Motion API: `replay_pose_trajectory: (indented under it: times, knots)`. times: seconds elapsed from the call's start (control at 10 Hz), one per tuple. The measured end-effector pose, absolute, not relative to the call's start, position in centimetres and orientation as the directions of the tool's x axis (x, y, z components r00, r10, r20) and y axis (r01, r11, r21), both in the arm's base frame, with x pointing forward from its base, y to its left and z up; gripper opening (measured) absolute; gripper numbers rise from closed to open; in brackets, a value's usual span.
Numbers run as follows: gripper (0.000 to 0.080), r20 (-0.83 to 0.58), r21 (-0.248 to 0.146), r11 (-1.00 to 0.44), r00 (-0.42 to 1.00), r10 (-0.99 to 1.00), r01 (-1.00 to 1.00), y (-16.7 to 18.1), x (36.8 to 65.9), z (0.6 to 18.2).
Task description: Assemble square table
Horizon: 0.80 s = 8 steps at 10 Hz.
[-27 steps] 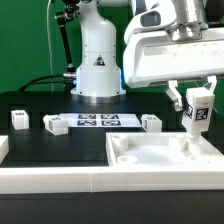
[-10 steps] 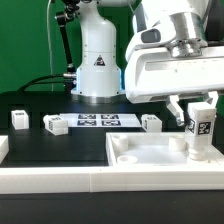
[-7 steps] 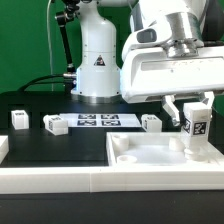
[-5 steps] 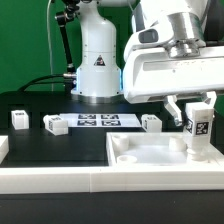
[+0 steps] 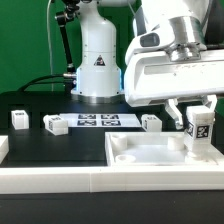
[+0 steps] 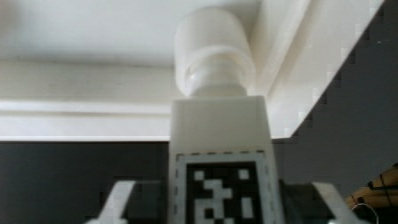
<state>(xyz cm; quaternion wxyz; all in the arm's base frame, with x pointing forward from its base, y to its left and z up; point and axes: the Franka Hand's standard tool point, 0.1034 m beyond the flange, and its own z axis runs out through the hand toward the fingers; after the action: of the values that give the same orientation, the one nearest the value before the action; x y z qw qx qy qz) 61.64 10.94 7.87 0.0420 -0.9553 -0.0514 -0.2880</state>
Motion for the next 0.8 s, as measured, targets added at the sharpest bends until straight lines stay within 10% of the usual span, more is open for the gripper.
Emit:
replay_pose_trajectory:
  times: [0.8]
  knots:
    - [0.0288, 0.570, -0.044, -0.991, 0.817, 0.082, 0.130, 11.72, 60.97, 6.77]
